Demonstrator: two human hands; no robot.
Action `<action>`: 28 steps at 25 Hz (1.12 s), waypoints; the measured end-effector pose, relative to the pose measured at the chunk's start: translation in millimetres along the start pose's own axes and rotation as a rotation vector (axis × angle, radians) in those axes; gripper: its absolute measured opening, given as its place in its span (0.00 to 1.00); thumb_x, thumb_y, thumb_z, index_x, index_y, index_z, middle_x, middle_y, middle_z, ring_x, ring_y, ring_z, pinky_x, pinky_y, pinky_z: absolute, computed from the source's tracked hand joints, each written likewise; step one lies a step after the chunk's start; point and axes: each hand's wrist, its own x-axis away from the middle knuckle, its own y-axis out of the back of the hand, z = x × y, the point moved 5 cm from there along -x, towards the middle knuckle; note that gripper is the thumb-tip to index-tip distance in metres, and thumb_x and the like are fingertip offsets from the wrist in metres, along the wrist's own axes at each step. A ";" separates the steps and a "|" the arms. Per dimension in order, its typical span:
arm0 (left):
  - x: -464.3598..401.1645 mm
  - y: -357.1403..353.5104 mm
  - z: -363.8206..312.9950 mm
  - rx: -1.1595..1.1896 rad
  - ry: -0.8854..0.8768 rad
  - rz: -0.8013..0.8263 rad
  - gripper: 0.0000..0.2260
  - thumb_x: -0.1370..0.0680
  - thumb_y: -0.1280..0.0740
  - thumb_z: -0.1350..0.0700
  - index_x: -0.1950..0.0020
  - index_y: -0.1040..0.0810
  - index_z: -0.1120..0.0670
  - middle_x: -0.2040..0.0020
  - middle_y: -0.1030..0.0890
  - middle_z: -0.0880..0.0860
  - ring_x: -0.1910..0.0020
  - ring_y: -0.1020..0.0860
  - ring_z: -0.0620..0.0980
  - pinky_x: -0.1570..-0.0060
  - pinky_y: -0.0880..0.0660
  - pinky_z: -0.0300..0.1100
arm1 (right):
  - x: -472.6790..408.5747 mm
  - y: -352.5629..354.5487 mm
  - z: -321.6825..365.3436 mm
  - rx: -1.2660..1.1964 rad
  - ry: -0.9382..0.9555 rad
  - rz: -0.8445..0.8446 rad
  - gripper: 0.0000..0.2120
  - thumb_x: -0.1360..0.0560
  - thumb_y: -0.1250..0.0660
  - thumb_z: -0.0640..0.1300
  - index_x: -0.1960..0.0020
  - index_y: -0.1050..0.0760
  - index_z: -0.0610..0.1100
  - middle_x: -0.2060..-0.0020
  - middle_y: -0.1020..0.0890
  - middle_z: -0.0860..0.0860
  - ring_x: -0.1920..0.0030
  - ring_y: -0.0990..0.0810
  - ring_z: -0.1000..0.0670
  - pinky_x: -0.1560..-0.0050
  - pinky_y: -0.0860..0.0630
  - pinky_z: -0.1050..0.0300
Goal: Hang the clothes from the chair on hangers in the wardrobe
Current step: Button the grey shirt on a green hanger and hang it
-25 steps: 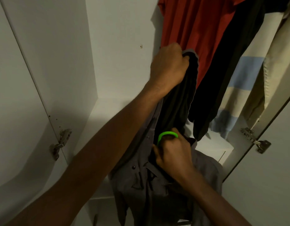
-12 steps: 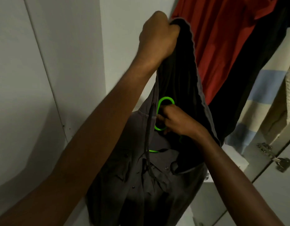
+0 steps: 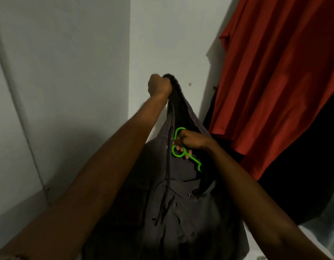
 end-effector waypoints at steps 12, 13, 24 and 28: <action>-62.9 -40.2 262.7 -0.330 0.387 0.175 0.14 0.28 0.28 0.64 0.45 0.21 0.67 0.46 0.17 0.65 0.49 0.17 0.61 0.48 0.17 0.54 | -117.2 -78.2 -148.5 -0.064 -0.084 -0.076 0.20 0.20 0.30 0.53 0.68 0.23 0.45 0.71 0.20 0.52 0.68 0.22 0.54 0.60 0.26 0.59; -48.8 -32.3 264.1 -0.335 0.379 0.177 0.18 0.28 0.29 0.63 0.39 0.23 0.66 0.41 0.19 0.66 0.45 0.19 0.62 0.44 0.19 0.54 | -115.1 -80.3 -148.7 -0.033 -0.095 -0.099 0.19 0.20 0.30 0.53 0.67 0.24 0.46 0.69 0.19 0.51 0.67 0.21 0.53 0.58 0.25 0.56; 138.8 59.6 248.2 -0.437 0.105 0.500 0.21 0.36 0.16 0.58 0.45 0.16 0.51 0.52 0.14 0.53 0.57 0.16 0.52 0.52 0.19 0.44 | 123.0 -110.0 -100.2 -0.082 -0.406 -0.911 0.05 0.26 0.26 0.48 0.55 0.22 0.51 0.64 0.18 0.56 0.60 0.19 0.50 0.56 0.22 0.52; 164.9 32.6 265.5 -0.723 -0.153 0.622 0.20 0.31 0.20 0.52 0.40 0.16 0.48 0.43 0.16 0.50 0.46 0.19 0.49 0.41 0.22 0.46 | 107.1 -169.8 -101.4 -0.272 -0.504 -0.685 0.10 0.31 0.20 0.49 0.59 0.21 0.49 0.66 0.17 0.56 0.58 0.16 0.49 0.54 0.20 0.52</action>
